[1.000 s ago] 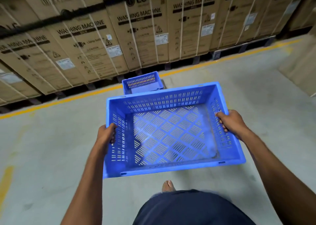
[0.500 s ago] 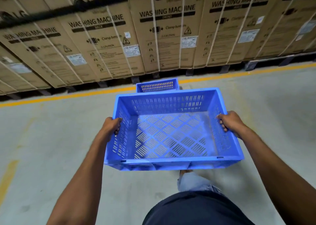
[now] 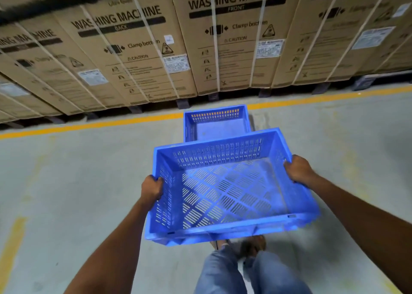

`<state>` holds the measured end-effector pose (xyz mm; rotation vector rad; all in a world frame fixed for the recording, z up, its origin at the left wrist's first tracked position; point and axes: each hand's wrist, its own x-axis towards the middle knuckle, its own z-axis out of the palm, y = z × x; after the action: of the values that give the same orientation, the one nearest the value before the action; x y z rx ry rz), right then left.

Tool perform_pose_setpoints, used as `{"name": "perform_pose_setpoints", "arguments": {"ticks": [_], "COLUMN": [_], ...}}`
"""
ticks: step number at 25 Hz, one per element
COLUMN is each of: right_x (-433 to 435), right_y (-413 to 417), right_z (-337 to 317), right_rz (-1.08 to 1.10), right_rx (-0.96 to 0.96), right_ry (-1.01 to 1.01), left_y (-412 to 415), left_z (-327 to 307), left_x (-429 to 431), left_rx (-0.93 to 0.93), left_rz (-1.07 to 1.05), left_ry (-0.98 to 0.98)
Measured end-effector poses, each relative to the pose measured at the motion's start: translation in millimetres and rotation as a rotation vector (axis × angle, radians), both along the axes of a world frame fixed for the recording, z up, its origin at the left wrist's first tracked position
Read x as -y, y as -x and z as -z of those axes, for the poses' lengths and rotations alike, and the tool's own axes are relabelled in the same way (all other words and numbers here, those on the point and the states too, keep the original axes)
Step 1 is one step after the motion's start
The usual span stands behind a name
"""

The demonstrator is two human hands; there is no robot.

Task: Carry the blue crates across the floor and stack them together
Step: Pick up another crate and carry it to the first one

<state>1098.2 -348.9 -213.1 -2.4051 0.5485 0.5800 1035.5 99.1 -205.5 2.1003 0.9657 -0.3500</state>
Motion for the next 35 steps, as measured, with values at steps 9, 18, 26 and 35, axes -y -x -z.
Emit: {"name": "perform_pose_setpoints", "arguments": {"ticks": [9,18,26,35], "right_x": [-39.9,-54.7,-74.6,-78.5], "right_y": [-178.5,-388.5,-466.8,-480.3], "right_z": [185.6,327.9,376.8,380.0], "right_rz": [-0.014,-0.079,-0.180,-0.157], "right_rx": [0.148,0.347,0.362,0.322], "right_ry": [0.166,0.335,0.452,0.514], "left_y": [-194.6,-397.0,-472.1,-505.0], "left_z": [197.5,344.8,394.0,398.9], "left_x": [-47.8,-73.4,-79.0,-72.1], "left_rx": [0.053,0.244,0.245,0.224], "left_rz": [0.064,0.156,0.224,0.307], "left_ry": [-0.090,-0.300,-0.435,-0.519]}}
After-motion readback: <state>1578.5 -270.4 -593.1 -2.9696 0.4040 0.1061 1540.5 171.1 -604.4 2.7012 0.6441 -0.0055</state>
